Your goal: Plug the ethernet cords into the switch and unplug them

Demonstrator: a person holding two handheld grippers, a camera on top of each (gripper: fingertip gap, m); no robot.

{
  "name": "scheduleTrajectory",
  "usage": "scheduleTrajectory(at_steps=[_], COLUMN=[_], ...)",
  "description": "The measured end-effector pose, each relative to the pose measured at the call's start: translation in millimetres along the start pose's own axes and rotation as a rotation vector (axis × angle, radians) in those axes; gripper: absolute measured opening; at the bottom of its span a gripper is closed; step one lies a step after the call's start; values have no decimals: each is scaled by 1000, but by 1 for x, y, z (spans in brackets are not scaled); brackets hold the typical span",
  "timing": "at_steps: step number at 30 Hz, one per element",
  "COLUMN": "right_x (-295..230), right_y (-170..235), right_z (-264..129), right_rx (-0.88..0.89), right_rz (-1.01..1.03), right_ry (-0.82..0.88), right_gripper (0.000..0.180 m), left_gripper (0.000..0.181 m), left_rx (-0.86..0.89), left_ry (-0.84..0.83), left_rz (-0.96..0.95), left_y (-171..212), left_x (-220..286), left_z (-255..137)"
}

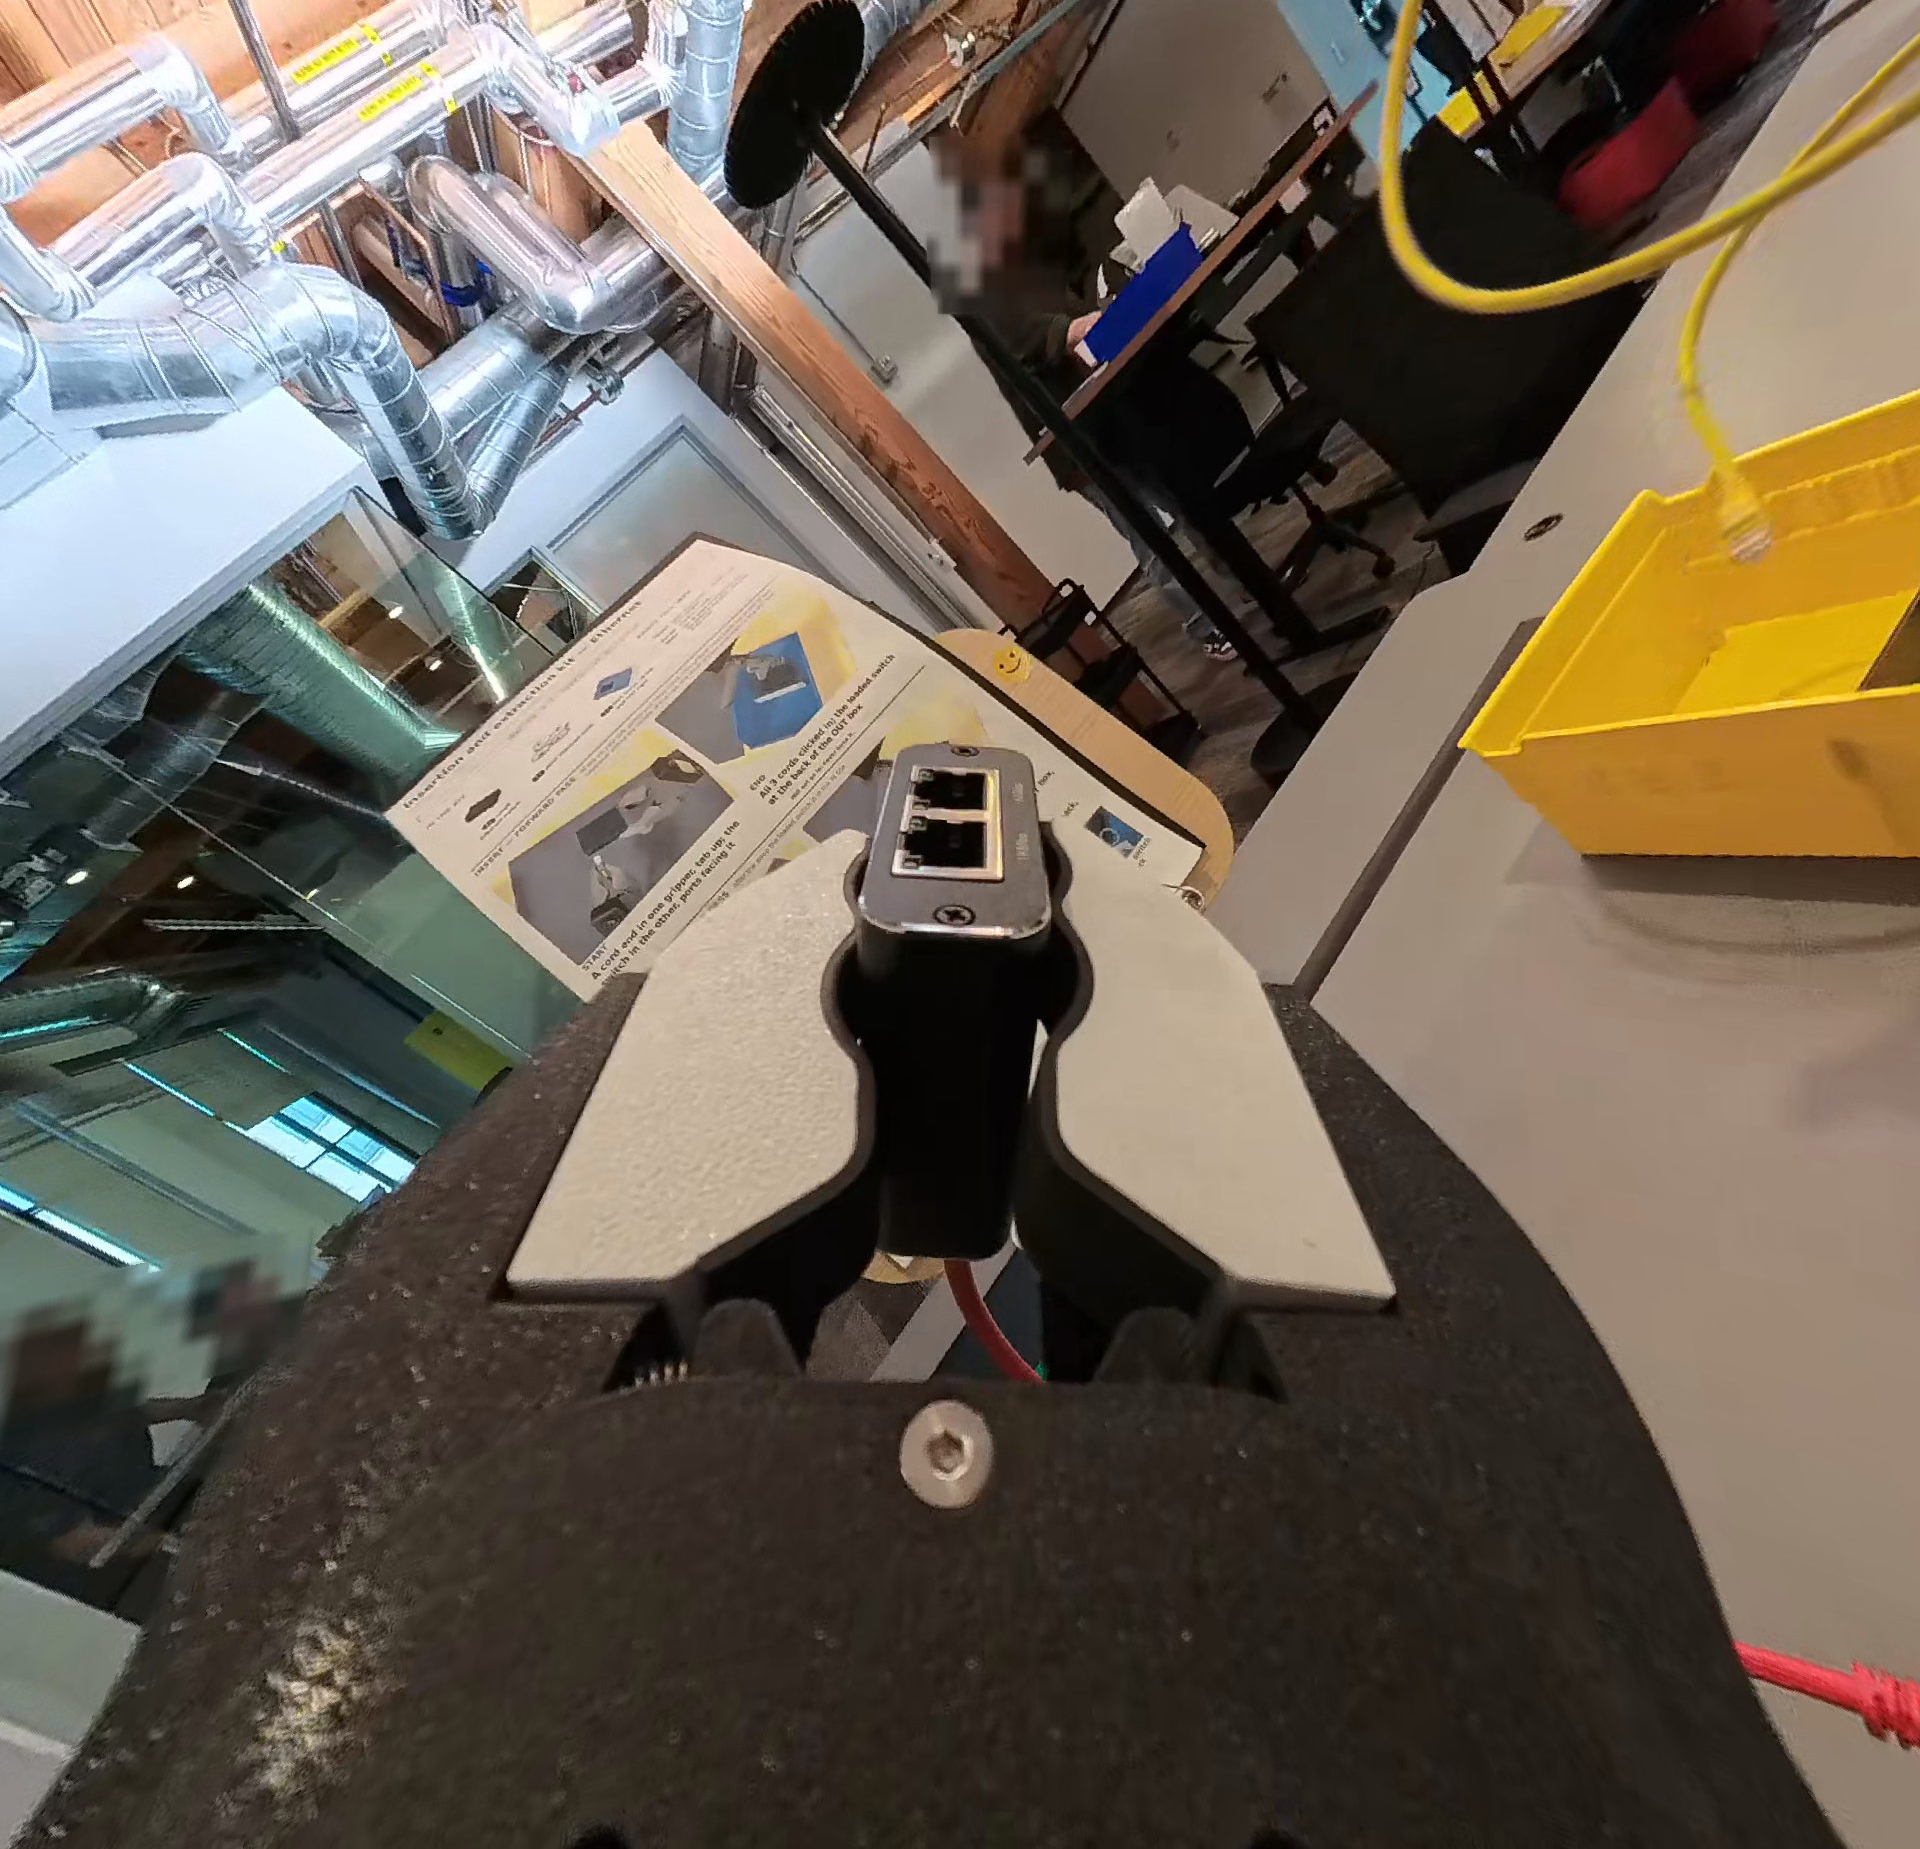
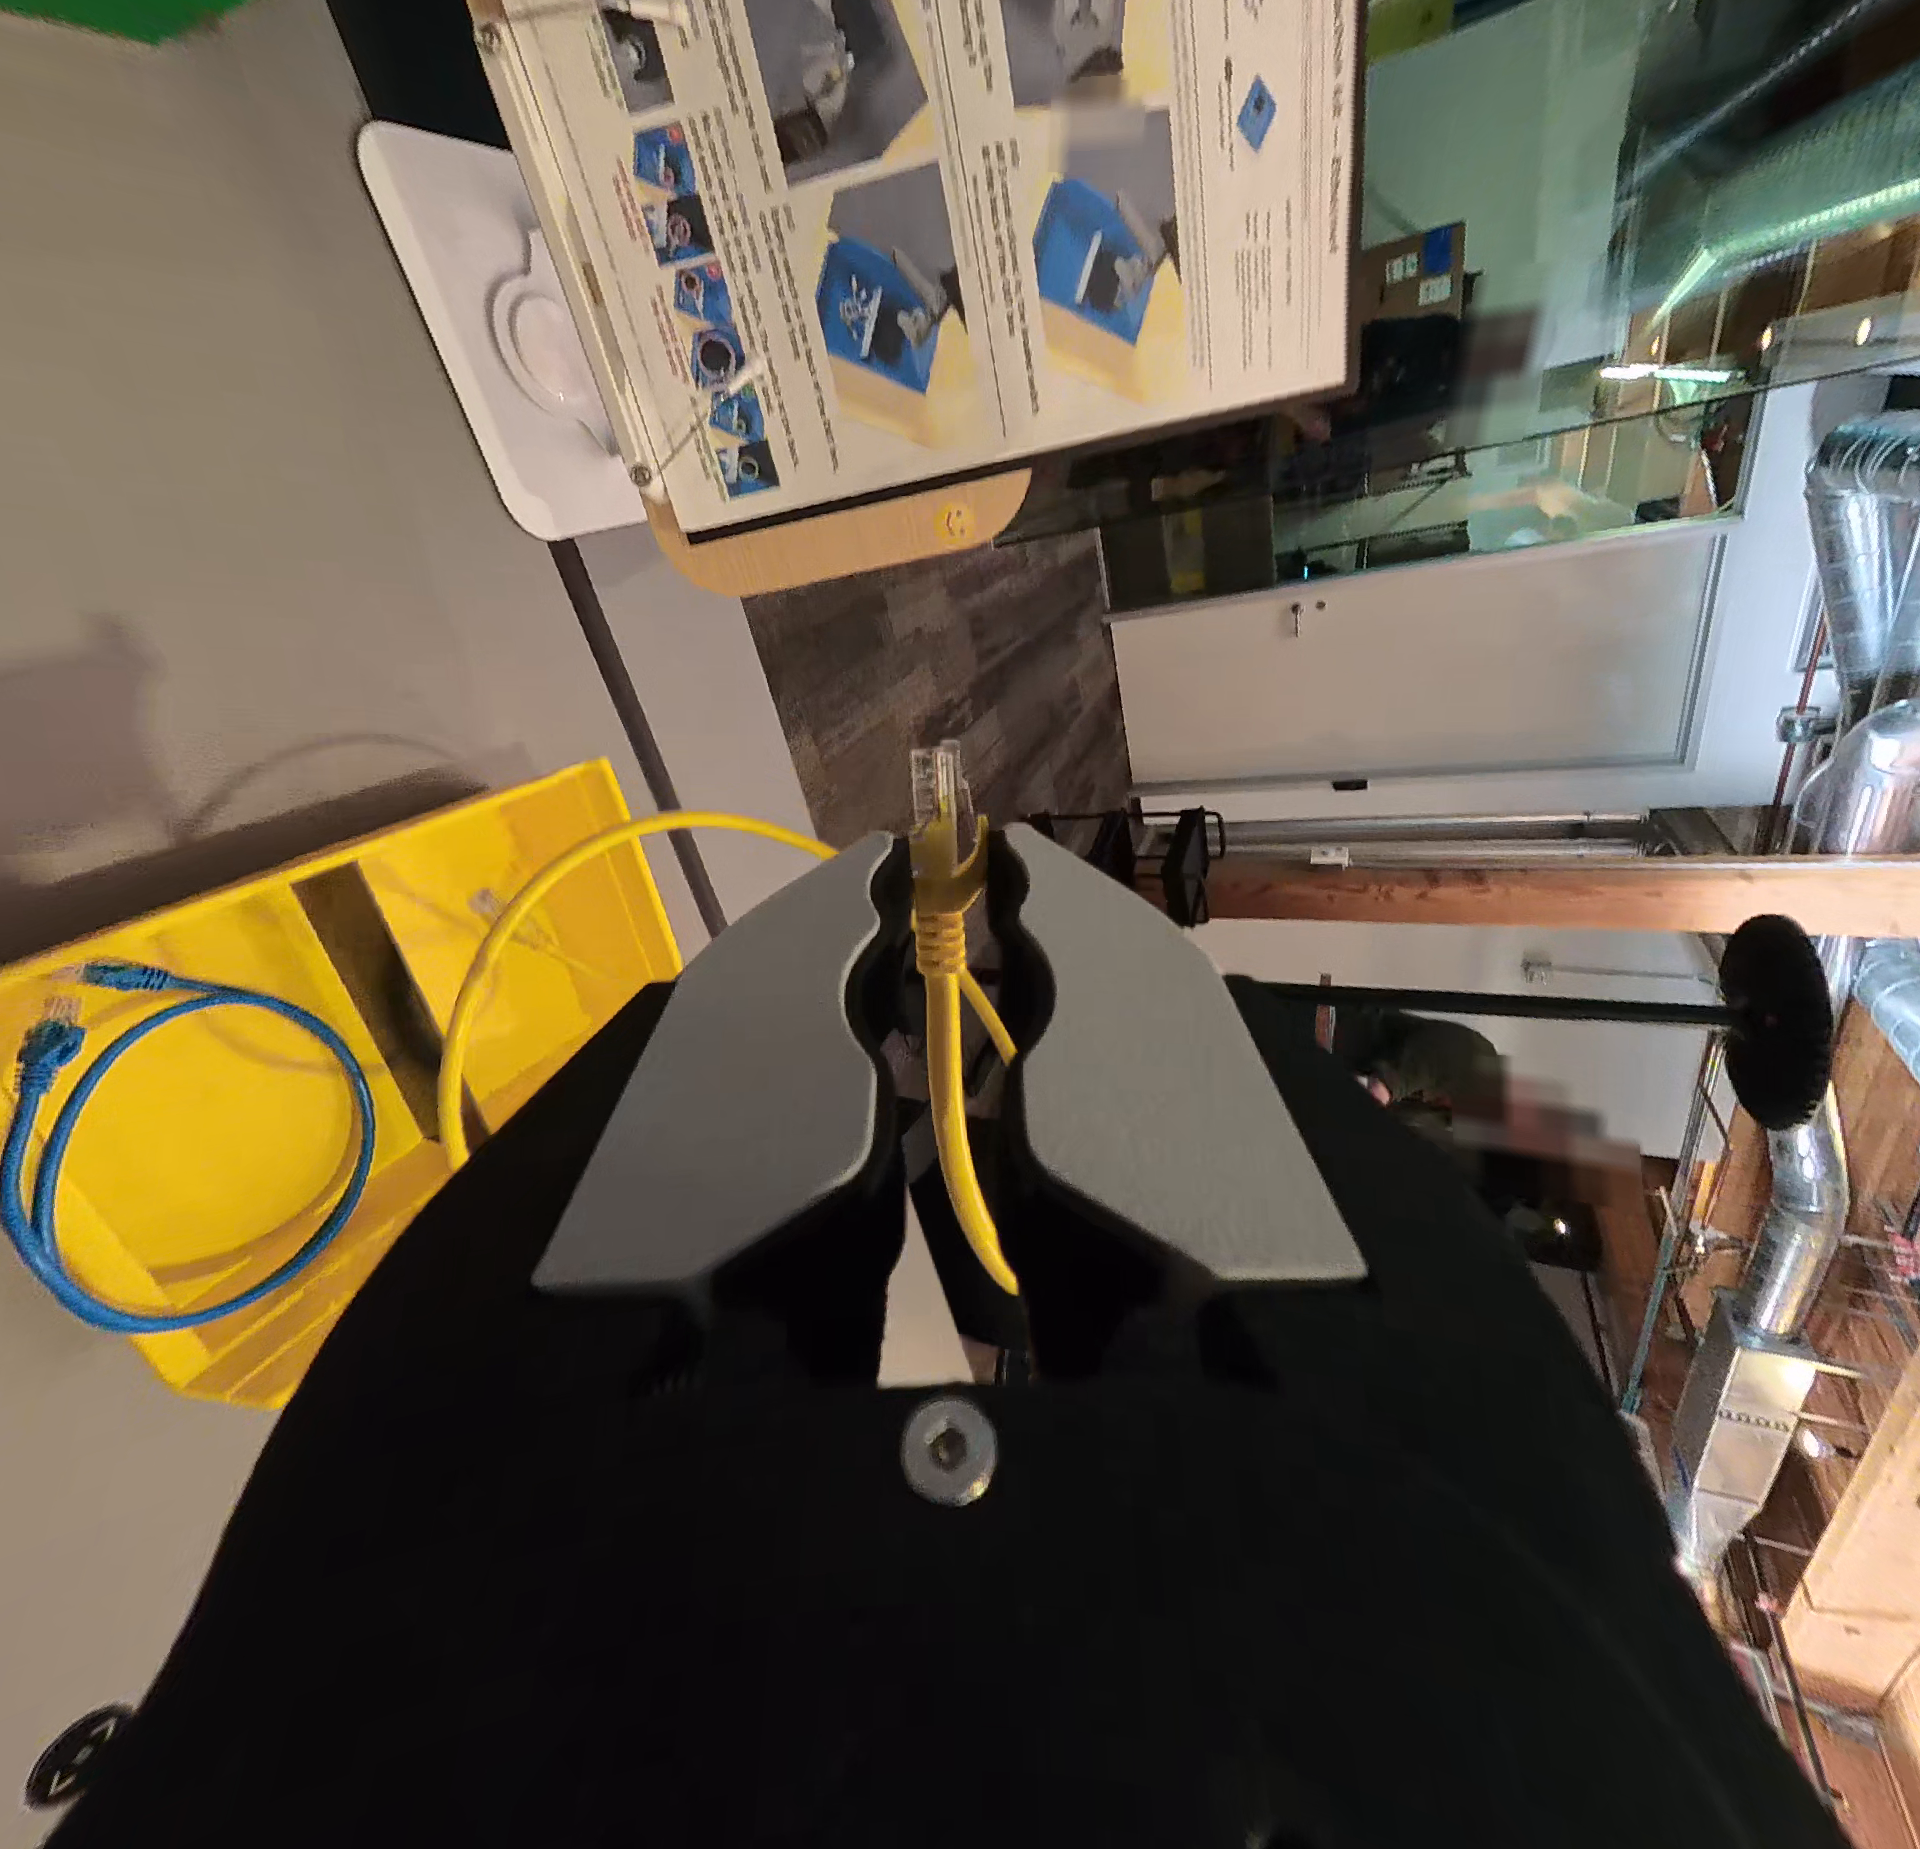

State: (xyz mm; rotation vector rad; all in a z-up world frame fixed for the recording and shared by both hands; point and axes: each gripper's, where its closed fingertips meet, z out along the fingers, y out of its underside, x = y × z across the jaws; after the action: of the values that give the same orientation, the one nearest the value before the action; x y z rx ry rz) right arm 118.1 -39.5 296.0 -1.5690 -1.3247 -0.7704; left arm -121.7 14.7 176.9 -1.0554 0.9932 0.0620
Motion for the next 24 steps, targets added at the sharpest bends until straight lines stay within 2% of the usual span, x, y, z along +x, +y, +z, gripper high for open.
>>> scheduleTrajectory(at_steps=[10, 18, 24], right_x=[-12, -28, -76], right_y=[64, 74, 76], right_z=[-1, -8, 5], right_rx=[-95, -83, -71], right_rz=[78, 93, 81], right_ry=[-3, -29, -156], right_gripper=[16, 16, 16], left_gripper=[26, 26, 26], left_rx=[-3, -20, -24], left_ry=[29, 43, 63], left_rz=[29, 62, 83], left_y=[-5, -6, -8], left_x=[13, 22, 30], left_z=[6, 11, 13])
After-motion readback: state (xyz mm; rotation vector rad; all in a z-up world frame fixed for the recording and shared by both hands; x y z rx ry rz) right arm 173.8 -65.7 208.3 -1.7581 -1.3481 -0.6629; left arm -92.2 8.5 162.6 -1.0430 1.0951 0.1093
